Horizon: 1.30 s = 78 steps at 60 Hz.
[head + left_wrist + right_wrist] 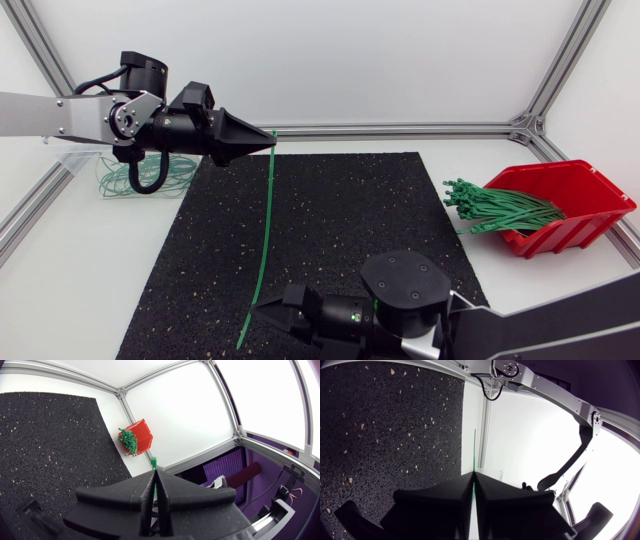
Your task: Take a green cable tie from the red box, thread the tail through the head to close it, then place it in the transparent bin on the left.
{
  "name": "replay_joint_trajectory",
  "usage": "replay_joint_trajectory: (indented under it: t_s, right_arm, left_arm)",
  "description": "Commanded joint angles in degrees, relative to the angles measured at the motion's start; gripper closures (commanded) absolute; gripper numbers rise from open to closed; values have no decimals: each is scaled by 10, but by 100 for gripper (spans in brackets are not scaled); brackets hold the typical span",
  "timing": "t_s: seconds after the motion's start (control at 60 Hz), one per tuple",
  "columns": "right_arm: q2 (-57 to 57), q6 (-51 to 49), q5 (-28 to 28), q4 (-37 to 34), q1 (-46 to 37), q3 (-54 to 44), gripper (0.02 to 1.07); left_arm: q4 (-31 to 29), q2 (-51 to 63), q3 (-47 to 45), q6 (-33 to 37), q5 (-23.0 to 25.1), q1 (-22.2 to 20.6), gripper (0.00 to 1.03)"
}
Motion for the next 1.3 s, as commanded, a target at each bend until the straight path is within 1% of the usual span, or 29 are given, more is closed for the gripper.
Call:
replay_joint_trajectory:
  t_s: [0.0, 0.067, 0.217, 0.267, 0.3, 0.333, 0.517, 0.567, 0.6, 0.667, 0.75, 0.783, 0.867, 0.917, 0.967, 1.1, 1.217, 1.283]
  right_arm:
    - [0, 48, 3, 5, 0, 11, 101]
    - [-11, 100, 4, 3, 1, 10, 101]
    - [-63, 307, -21, -24, -7, 23, 101]
    - [-78, 369, -35, -45, -11, 26, 101]
    - [-92, 399, -49, -73, -17, 29, 101]
    - [-98, 409, -51, -90, -22, 30, 101]
    - [-100, 453, -34, -102, -20, 9, 101]
    - [-107, 480, -35, -111, -21, 6, 101]
    - [-120, 526, -57, -131, -23, 9, 101]
    - [-140, 636, -101, -140, -46, 14, 101]
    - [-155, 679, -117, -169, -51, 22, 101]
    - [-159, 706, -124, -210, -51, 36, 101]
    - [-170, 781, -136, -346, -51, 86, 101]
    - [-175, 829, -150, -380, -50, 100, 101]
    - [-177, 876, -183, -404, -51, 112, 101]
    - [-187, 948, -266, -504, -55, 153, 101]
    - [-209, 998, -337, -544, -58, 175, 101]
    - [-224, 1024, -377, -555, -64, 184, 101]
  left_arm:
    - [11, -14, -17, -10, 5, 4, 100]
    - [13, -24, -24, -10, 5, 8, 100]
    - [22, -50, -44, -8, 5, 11, 100]
    - [28, -58, -52, -8, 2, 11, 100]
    - [33, -64, -57, -8, -2, 11, 100]
    - [35, -71, -62, -8, -5, 10, 100]
    - [45, -108, -92, -8, -8, 8, 100]
    - [47, -117, -102, -8, -11, 6, 100]
    - [48, -124, -109, -8, -11, 3, 100]
    - [48, -138, -122, -8, -14, 0, 100]
    - [50, -151, -138, -9, -20, -7, 100]
    - [54, -157, -145, -9, -22, -9, 100]
    - [58, -171, -161, -9, -28, -12, 100]
    - [63, -179, -171, -9, -31, -14, 100]
    - [71, -193, -185, -9, -36, -15, 100]
    - [86, -215, -217, -10, -48, -26, 100]
    - [95, -222, -233, -13, -52, -31, 100]
    - [97, -223, -235, -14, -53, -31, 100]
